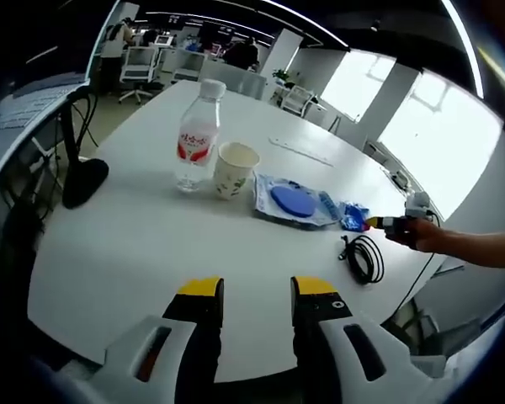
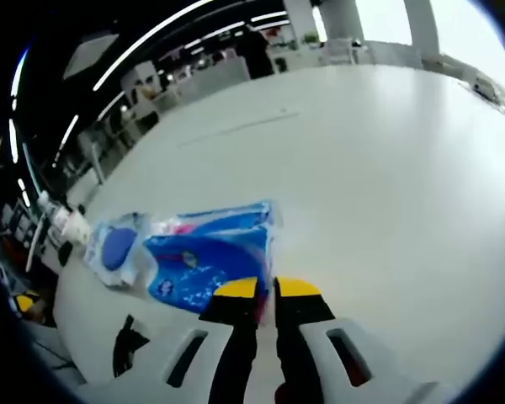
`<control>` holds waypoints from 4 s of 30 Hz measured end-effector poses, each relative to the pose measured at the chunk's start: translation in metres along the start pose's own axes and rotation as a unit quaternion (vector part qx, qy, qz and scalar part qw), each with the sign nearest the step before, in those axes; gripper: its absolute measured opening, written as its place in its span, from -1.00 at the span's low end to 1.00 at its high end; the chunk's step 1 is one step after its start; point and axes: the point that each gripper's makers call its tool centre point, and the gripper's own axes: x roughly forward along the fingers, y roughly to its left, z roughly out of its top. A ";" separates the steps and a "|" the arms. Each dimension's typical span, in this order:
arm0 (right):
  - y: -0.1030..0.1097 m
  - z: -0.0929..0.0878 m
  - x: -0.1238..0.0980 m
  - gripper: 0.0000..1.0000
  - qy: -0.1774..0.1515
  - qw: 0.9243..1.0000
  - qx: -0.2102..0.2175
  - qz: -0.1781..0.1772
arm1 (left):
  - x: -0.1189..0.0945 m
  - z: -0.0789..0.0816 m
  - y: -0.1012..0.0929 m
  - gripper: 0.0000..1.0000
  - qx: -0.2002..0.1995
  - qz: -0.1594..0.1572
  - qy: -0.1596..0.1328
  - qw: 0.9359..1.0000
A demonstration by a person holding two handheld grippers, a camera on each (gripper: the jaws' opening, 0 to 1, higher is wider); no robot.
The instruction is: Arrange the tabletop items into an orderly group along one side of the table until the central work area is clear of visible clutter.
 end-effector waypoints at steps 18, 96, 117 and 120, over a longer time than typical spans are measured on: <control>0.019 -0.019 -0.039 -0.70 -0.008 0.999 -0.019 0.024 | -0.012 0.009 0.002 -0.39 0.022 0.000 -0.019 1.000; 0.091 -0.037 -0.057 -0.59 0.010 0.986 -0.145 0.085 | -0.016 0.066 -0.002 -0.30 0.063 -0.013 -0.061 0.996; 0.118 -0.049 -0.147 -0.08 -0.055 0.985 -0.135 0.096 | -0.025 0.077 -0.001 -0.21 0.078 -0.010 -0.079 0.994; 0.124 -0.046 -0.156 -0.03 -0.065 0.983 -0.144 0.098 | -0.026 0.068 -0.002 -0.20 0.083 -0.012 -0.073 0.994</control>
